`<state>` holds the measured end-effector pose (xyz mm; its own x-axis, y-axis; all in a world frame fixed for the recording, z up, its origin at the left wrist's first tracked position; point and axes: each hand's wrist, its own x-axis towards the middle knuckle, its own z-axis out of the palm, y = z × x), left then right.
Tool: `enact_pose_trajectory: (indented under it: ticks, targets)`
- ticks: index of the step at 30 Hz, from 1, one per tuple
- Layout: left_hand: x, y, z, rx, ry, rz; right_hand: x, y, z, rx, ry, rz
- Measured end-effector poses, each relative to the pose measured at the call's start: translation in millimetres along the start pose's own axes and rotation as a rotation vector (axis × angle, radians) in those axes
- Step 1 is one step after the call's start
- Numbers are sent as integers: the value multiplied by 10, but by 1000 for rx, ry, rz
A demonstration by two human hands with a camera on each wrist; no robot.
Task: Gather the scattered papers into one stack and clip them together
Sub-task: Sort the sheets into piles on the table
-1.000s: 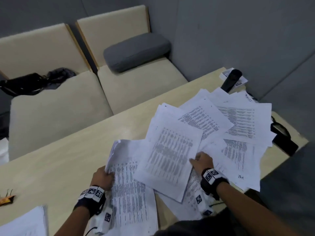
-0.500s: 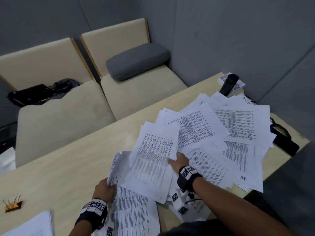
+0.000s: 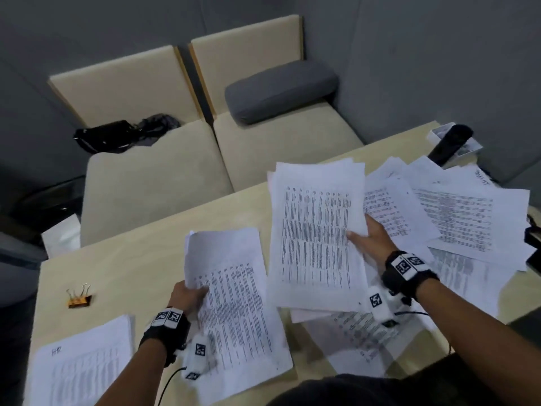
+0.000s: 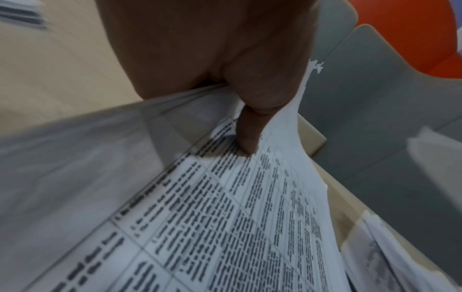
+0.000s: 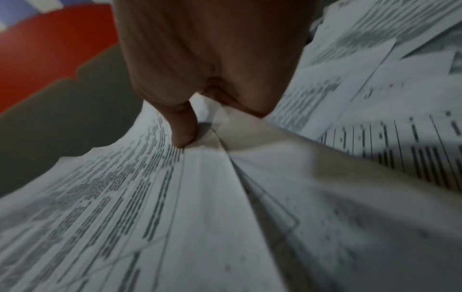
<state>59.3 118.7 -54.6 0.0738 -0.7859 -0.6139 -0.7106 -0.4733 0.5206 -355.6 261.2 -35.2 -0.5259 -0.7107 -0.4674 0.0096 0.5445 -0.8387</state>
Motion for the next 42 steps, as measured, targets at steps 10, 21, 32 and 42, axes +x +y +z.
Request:
enact_pose_trajectory:
  ticks: [10,21,32,42]
  targets:
    - [-286,168,458,-388,-303,93,-508,236,1289,-371,-395,125]
    - [-663,541,-120,-437,-149,454,-568,-515,1167,71,-282,-58]
    - [-1040,994,-767,-730,-50,727,-836,-1621,1383,215,-299,-488]
    - [-1010,983,-767,-898,198,770,-660,-1422,1609,78,-275,-436]
